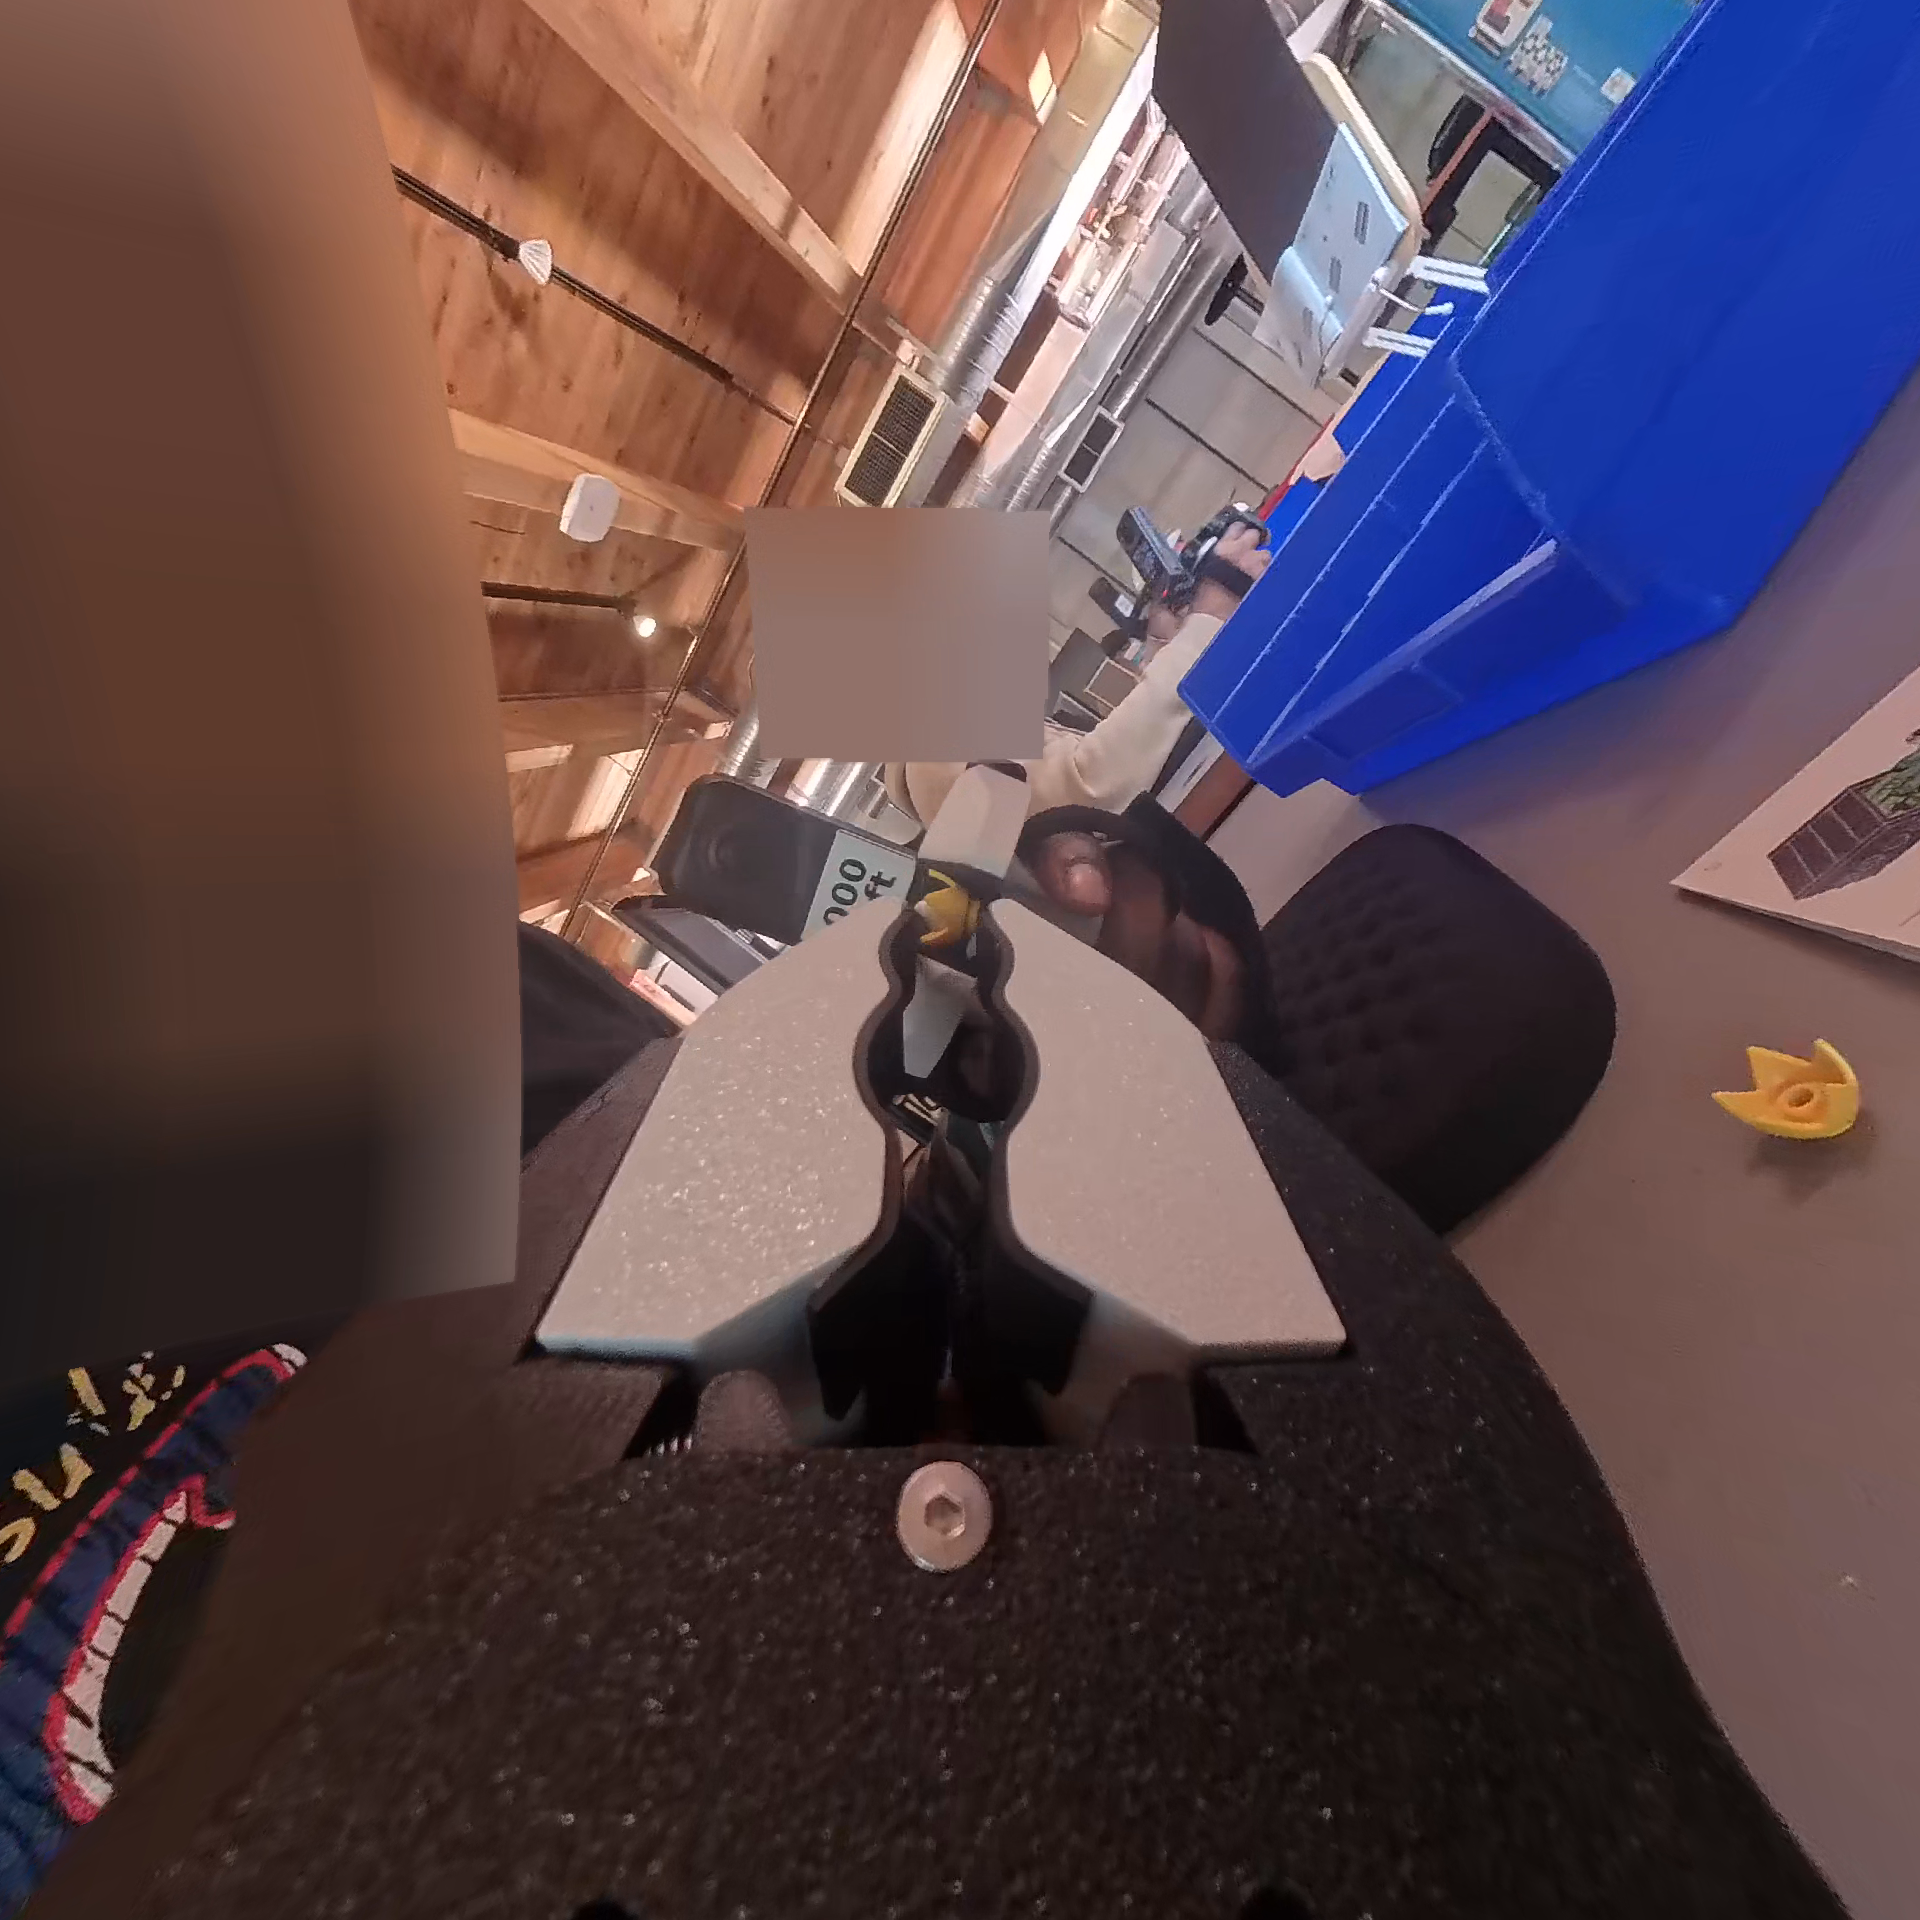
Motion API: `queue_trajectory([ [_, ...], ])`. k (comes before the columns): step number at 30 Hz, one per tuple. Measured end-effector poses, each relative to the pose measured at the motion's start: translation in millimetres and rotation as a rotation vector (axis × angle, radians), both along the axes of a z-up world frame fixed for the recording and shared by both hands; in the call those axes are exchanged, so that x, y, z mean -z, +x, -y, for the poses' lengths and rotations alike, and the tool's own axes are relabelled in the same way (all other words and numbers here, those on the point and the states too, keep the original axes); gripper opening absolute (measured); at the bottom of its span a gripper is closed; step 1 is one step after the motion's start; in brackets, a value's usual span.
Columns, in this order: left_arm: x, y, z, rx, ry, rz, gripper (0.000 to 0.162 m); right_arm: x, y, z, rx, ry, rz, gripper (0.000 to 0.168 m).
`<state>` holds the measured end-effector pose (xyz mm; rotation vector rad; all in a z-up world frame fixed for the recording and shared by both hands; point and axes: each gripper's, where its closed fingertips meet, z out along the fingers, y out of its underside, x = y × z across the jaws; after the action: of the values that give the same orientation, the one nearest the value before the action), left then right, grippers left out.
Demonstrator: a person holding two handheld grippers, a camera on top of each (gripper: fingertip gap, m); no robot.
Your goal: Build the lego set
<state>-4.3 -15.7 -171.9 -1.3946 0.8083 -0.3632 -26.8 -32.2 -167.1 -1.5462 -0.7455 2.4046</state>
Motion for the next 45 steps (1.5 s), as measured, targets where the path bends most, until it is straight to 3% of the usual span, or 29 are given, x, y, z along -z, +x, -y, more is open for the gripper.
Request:
queue_trajectory([
  [5,2,1,0,0.005,-0.002,-0.017,0.015,2,2,1,0.003,-0.020,-0.003,0.010],
  [9,2,-1,-1,-0.002,0.014,-0.041,0.024,4,2,3,-0.026,-0.064,0.011,0.010],
  [12,4,1,2,0.026,0.026,-0.070,0.016,5,1,4,-0.041,-0.094,0.025,0.010],
  [17,2,-1,-1,0.006,0.020,-0.049,0.014,3,0,1,-0.050,-0.088,0.049,0.011],
  [20,0,-14,-13,-0.138,0.010,-0.001,0.014,7,-2,-15,0.069,0.086,0.133,0.037],
  [24,9,-37,-29,-0.401,0.025,-0.149,0.014,8,-5,-33,0.272,0.497,0.287,0.033],
  [26,12,-38,-31,-0.459,0.053,-0.230,0.014,6,-10,-34,0.310,0.645,0.346,0.032],
  [40,21,-29,-34,-0.481,0.084,-0.370,0.015,21,-17,-32,0.298,0.901,0.461,0.014],
  [45,23,-34,-28,-0.365,-0.111,-0.181,0.042,27,9,-50,0.232,0.930,0.544,0.014],
])
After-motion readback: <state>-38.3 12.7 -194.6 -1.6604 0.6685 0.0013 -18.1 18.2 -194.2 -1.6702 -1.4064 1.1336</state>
